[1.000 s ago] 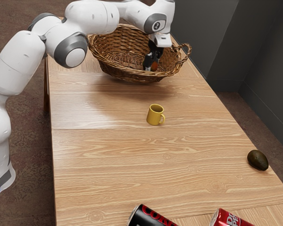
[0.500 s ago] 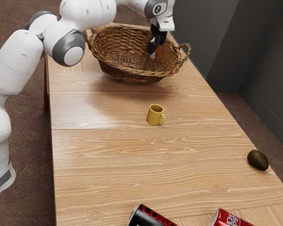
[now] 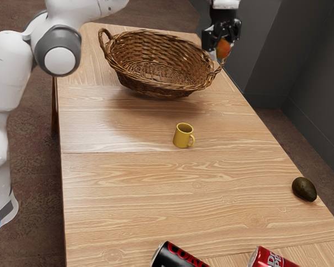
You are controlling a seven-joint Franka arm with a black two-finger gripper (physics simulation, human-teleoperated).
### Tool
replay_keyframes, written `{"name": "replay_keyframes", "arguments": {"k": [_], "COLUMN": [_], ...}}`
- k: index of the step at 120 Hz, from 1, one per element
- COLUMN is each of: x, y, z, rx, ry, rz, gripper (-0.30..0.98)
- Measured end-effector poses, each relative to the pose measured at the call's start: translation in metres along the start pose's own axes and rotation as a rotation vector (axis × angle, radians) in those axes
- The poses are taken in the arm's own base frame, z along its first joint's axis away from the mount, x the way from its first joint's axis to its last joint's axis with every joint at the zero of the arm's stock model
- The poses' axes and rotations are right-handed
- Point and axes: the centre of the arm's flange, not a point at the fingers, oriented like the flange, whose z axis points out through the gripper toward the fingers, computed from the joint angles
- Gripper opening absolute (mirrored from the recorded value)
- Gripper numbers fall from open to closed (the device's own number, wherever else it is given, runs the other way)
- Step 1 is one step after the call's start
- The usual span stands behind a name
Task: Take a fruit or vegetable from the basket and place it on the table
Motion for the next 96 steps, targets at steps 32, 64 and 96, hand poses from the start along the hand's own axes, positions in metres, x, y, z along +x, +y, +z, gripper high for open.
{"name": "replay_keyframes", "arguments": {"k": [32,64,96], "x": [0.185,0.255,0.257], "y": [0.117,0.190,0.187], "z": [0.020,0.113,0.118], "rx": [-0.090,-0.192,-0.144], "ry": [0.018,-0.058,-0.056], "rz": [0.301,0.391,0.344], "gripper": [0.32,0.31,0.60]}}
